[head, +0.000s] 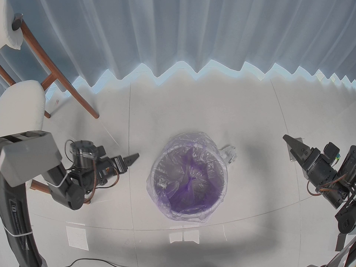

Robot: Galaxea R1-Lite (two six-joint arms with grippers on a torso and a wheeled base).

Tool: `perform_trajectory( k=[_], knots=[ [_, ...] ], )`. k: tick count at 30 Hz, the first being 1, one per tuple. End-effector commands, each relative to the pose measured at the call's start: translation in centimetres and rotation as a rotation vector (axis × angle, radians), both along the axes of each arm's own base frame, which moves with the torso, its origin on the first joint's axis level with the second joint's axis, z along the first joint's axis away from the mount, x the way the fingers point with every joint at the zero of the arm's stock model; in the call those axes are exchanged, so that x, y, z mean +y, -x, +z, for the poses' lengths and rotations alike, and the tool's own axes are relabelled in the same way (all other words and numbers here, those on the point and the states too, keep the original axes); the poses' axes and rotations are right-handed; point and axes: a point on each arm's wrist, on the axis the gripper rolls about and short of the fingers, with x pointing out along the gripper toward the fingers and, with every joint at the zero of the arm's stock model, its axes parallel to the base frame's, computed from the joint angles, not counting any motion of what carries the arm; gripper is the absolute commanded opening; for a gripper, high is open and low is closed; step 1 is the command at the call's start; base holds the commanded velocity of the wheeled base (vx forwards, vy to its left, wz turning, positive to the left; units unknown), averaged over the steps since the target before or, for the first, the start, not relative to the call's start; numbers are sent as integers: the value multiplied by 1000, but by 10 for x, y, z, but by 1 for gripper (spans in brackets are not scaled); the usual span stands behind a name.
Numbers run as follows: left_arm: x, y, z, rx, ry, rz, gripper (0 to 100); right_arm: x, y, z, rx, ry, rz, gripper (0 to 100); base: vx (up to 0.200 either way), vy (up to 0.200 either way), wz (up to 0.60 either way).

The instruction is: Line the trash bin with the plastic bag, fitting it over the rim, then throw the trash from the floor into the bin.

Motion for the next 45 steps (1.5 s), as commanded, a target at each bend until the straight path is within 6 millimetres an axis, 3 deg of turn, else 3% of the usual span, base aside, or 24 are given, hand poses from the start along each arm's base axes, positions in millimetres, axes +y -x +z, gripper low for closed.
perform_trajectory(
  k=[1,5,6,7,9,10,16,23,38,45],
  knots=[
    [20,115,154,-510,237,-197,100,8,-3,-51,192,207,53,100,0,0,0],
    [22,159,191,-575,258,-271,100,17,-17,-98,330,369,93,100,0,0,0],
    [22,160,192,-576,258,-273,100,17,-18,-100,332,379,93,100,0,0,0],
    [24,177,198,-565,257,-315,100,18,-28,-128,376,505,88,100,0,0,0],
    [25,184,201,-547,255,-336,100,20,-36,-144,383,577,67,100,0,0,0],
    [26,192,204,-526,251,-362,100,22,-46,-166,398,677,30,100,0,0,0],
    [21,205,206,-506,253,-425,100,39,-92,-210,325,776,-9,100,0,0,0],
    [19,206,204,-518,228,-433,100,63,-109,-213,320,787,61,100,0,0,0],
    [17,206,200,-498,230,-447,100,81,-144,-204,233,744,93,100,0,0,0],
    [15,206,199,-488,232,-455,100,91,-150,-199,174,731,135,100,0,0,0]
  ],
)
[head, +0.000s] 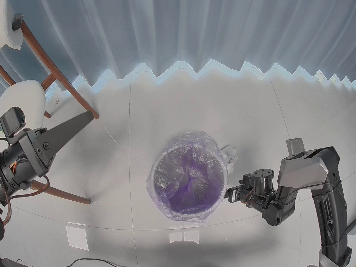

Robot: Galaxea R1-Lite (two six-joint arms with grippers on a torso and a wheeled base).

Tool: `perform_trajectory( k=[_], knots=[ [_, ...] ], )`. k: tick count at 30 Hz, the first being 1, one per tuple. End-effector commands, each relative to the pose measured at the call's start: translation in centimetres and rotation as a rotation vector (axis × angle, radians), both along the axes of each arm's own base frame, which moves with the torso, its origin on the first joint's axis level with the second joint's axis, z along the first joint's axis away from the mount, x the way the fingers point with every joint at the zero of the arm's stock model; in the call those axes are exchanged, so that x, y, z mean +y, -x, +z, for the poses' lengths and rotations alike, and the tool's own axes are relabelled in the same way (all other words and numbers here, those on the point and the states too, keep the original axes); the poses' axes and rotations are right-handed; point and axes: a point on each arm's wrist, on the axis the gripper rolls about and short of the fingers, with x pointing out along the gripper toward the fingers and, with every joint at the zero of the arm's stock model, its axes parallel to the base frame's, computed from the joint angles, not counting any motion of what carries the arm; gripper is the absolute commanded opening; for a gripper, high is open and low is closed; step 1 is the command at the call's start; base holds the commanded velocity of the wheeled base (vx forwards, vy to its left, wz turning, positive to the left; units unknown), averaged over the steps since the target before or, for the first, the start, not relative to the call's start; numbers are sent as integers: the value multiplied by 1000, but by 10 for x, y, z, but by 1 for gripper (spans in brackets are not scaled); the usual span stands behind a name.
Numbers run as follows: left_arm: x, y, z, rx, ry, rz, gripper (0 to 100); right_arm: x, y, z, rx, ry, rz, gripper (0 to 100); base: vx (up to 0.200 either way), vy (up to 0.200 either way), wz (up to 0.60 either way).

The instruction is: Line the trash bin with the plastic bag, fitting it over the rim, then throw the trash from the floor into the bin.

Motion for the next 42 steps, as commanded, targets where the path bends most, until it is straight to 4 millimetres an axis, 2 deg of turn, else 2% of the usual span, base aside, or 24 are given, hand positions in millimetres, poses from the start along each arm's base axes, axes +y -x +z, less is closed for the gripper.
perform_trajectory(
  k=[1,9,13,24,29,32,35,36,37,40,42],
  knots=[
    [-1,-1,-1,3,-1,-2,100,6,-2,2,-19,-8,20,100,0,0,0],
    [-1,0,-3,10,-4,-4,100,23,-11,10,-66,-47,82,100,0,0,0],
    [-1,0,-4,15,-5,-5,100,41,-21,18,-113,-78,104,100,0,0,0],
    [-1,0,-5,21,-7,-7,100,92,-36,9,-165,-107,176,100,0,0,0],
    [-3,0,-6,23,-8,-17,100,100,-44,9,-182,-117,147,100,0,0,0],
    [-3,1,-6,22,-9,-19,100,85,-43,12,-173,-105,101,100,0,0,0],
    [-3,1,-6,25,-9,-21,100,56,-47,30,-191,-114,26,100,0,0,0],
    [-3,1,-6,25,-9,-21,100,53,-47,32,-195,-117,18,100,0,0,0],
    [-3,0,-7,26,-9,-21,100,39,-49,50,-232,-146,-16,100,0,0,0],
    [-3,0,-8,29,-10,-19,100,12,-53,84,-300,-201,-81,100,0,0,0],
    [-3,0,-8,29,-10,-19,100,-15,-52,109,-323,-241,-113,100,0,0,0]
  ],
)
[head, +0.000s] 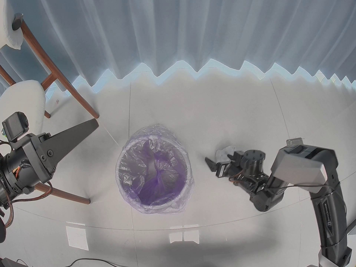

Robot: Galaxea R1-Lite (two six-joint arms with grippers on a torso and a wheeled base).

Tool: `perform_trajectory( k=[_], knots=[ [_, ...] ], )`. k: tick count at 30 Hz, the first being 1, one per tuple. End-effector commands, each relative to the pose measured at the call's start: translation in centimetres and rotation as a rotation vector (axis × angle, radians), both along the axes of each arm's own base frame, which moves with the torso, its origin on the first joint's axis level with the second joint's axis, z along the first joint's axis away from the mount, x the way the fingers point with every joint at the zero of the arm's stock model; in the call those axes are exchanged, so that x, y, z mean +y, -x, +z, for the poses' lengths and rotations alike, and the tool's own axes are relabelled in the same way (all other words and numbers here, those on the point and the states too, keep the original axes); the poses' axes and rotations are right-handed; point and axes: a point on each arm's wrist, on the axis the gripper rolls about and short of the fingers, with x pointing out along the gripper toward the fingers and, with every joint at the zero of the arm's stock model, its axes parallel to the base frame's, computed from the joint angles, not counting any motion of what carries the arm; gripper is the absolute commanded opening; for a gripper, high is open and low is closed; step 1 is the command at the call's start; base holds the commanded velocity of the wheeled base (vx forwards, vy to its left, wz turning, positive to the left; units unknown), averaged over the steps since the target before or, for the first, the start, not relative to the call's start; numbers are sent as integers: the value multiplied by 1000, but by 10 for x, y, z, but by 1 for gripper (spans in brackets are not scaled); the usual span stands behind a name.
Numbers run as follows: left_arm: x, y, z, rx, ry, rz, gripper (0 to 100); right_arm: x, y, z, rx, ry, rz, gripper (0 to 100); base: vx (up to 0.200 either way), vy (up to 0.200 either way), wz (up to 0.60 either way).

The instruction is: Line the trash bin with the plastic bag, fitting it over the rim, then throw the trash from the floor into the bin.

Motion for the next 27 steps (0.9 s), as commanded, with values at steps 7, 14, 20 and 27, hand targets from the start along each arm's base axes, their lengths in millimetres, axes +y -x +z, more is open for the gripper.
perform_trajectory(
  k=[7,14,20,27],
  knots=[
    [0,-3,-8,87,-31,14,100,-122,19,81,-13,-126,-15,100,0,0,0],
    [0,0,-7,85,-33,8,100,-131,-13,54,34,-35,-8,100,0,0,0],
    [-4,1,-10,94,-38,-15,100,-119,-43,29,54,66,30,100,0,0,0],
    [-4,1,-11,100,-40,-18,100,-113,-79,16,93,111,-5,100,0,0,0]
  ],
)
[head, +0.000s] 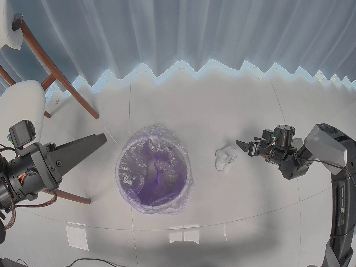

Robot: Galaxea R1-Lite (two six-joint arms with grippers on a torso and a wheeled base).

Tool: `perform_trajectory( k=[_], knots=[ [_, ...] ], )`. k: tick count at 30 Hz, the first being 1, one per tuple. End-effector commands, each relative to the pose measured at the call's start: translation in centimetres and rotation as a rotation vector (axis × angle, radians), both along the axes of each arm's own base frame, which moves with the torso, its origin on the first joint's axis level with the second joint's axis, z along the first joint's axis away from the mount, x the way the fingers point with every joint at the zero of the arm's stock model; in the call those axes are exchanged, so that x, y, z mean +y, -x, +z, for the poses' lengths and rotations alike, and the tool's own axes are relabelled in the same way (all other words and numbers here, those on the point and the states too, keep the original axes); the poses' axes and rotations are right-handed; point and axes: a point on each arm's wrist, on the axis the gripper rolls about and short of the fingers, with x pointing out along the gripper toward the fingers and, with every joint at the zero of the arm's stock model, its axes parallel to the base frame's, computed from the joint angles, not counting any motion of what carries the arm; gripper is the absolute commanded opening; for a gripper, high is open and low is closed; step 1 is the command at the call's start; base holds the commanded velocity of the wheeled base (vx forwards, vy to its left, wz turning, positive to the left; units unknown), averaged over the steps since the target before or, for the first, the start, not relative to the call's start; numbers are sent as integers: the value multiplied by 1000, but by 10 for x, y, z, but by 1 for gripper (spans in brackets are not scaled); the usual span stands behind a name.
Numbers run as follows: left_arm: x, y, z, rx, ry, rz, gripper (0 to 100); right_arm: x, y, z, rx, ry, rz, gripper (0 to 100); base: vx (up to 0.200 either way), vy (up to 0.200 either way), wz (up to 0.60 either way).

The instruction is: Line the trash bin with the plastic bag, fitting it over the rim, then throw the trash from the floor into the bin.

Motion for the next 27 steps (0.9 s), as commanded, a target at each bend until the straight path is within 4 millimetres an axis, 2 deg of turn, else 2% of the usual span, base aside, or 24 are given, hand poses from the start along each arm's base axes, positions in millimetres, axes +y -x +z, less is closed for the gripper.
perform_trajectory(
  k=[1,2,3,8,13,18,19,27],
  knots=[
    [-1,0,-2,8,-3,-9,100,6,-24,-32,53,43,-12,100,0,0,0],
    [-1,0,-2,8,-3,-9,100,6,-24,-32,53,43,-12,100,0,0,0],
    [-2,0,-2,10,-3,-10,100,9,-33,-46,92,64,-16,100,0,0,0],
    [-2,-1,-4,20,-7,-10,100,15,-34,-67,133,78,-5,100,0,0,0],
    [-3,0,-5,24,-9,-19,100,21,-38,-80,137,84,8,100,0,0,0],
    [-4,0,-7,28,-11,-27,100,24,-44,-81,161,89,14,100,0,0,0],
    [-4,0,-7,28,-11,-27,100,24,-44,-81,161,90,12,0,0,0,0],
    [-5,1,-7,31,-12,-28,100,23,-43,-78,151,79,-9,0,0,0,0]
  ],
)
